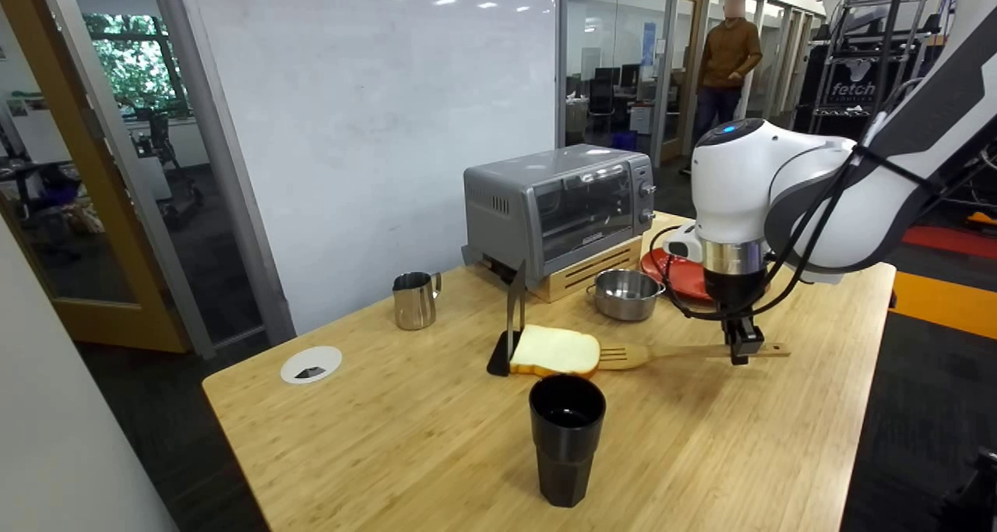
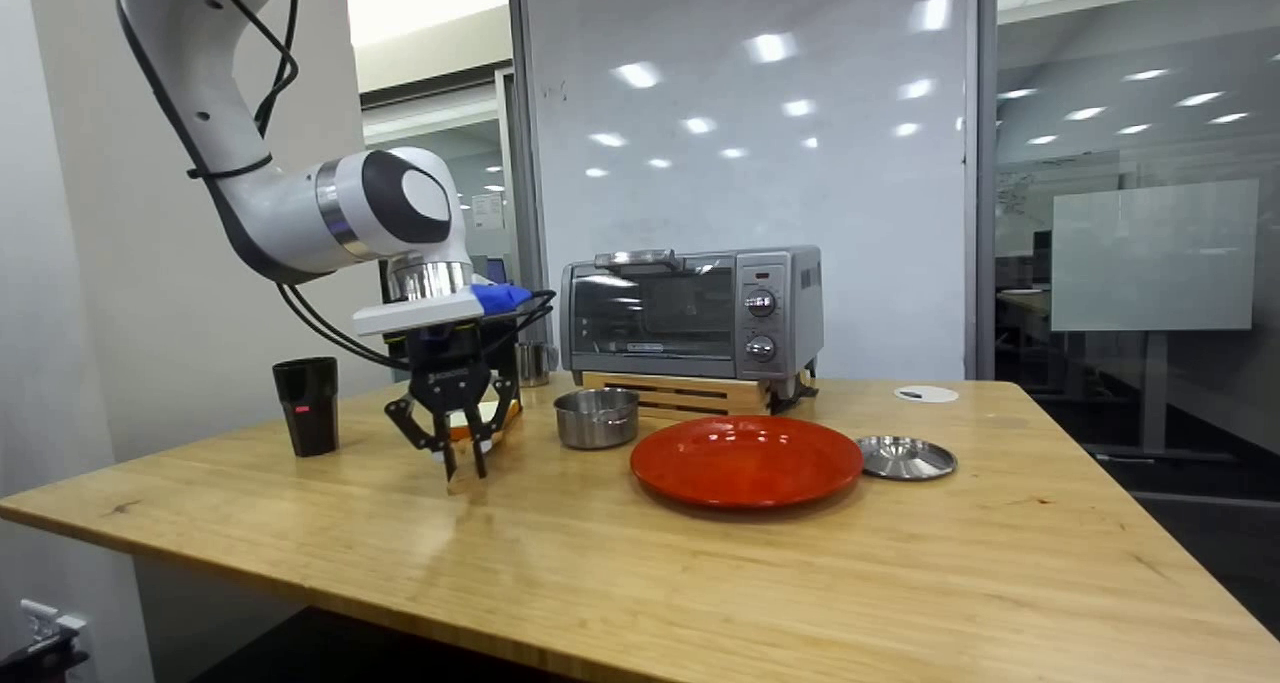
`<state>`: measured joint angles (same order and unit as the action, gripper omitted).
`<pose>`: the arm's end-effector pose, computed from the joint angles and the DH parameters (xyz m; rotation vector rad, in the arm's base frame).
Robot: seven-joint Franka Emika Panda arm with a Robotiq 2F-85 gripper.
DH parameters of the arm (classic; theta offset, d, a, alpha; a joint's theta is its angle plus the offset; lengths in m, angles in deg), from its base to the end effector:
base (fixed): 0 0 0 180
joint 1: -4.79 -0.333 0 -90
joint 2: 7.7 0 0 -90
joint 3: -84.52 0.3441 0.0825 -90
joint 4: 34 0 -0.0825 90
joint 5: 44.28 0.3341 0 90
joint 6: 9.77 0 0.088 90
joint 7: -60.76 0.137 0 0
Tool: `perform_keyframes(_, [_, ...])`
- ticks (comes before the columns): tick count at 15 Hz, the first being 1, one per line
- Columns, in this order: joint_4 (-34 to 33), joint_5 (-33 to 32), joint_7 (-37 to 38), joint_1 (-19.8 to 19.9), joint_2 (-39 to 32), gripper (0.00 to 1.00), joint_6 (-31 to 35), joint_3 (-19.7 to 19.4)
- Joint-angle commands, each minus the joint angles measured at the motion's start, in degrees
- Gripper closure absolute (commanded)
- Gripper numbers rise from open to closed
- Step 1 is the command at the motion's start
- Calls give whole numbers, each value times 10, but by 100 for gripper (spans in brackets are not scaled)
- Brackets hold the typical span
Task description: Use the spatula from the red plate to pick up the slice of bread and place it on the red plate
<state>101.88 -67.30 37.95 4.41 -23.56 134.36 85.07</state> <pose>0.4740 0.0043 0.2391 2.7415 1.0896 -0.2482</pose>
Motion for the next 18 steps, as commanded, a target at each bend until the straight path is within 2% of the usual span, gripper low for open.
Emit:
perform_keyframes(1, [-20, 4, 4, -2, -20, 93, 2, 4])
perform_keyframes(10, [-44, -2, 5, -9, -35, 93, -1, 10])
perform_keyframes(18, [-40, -3, 10, -7, -34, 93, 7, 4])
